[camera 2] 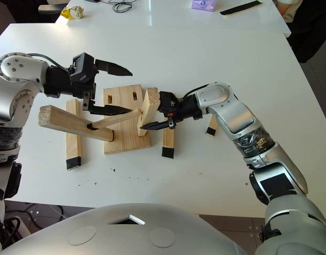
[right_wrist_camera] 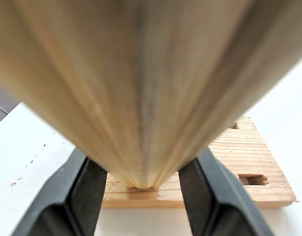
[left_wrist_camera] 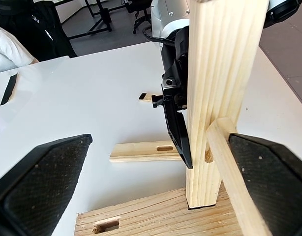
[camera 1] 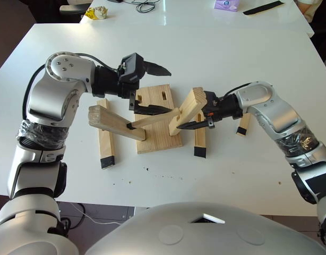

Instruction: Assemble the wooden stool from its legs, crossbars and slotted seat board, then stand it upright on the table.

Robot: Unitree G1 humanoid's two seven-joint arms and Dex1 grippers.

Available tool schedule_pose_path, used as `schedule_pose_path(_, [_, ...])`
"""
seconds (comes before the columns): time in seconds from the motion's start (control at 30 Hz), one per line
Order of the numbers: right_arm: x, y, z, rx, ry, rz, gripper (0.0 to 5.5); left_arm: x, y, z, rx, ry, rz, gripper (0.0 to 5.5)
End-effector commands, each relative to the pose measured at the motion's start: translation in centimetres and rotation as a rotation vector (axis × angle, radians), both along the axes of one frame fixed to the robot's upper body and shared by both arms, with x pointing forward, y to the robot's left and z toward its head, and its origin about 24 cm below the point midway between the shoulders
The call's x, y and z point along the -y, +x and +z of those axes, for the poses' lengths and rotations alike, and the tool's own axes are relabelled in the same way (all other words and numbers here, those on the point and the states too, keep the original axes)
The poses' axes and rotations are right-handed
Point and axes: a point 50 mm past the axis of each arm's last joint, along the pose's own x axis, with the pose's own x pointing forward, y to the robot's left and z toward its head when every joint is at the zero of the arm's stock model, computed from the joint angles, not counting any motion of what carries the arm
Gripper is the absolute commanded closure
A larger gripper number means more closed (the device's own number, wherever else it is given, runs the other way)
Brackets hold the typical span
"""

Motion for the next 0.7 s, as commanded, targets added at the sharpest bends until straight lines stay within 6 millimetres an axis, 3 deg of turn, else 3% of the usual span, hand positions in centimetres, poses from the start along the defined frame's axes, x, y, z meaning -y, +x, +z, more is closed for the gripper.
schedule_pose_path(0.03, [3.3, -1.0, -5.2, -0.128, -0.319, -0.113, 3.46, -0.4, 0.2, -1.8, -0.038, 0.075, 0.04, 0.33])
schedule_pose_path(0.3, [3.4, -0.9, -5.2, -0.126, -0.321, -0.113, 3.46, -0.3, 0.4, -1.2, -0.064, 0.038, 0.071, 1.24])
schedule_pose_path(0.67, [3.3, -0.9, -5.2, -0.125, -0.318, -0.113, 3.46, 0.2, 0.1, 0.7, -0.117, -0.04, 0.038, 1.26])
schedule_pose_path(0.7, [3.3, -0.9, -5.2, -0.125, -0.318, -0.114, 3.46, 0.3, 0.0, 1.0, -0.126, -0.055, 0.036, 1.45])
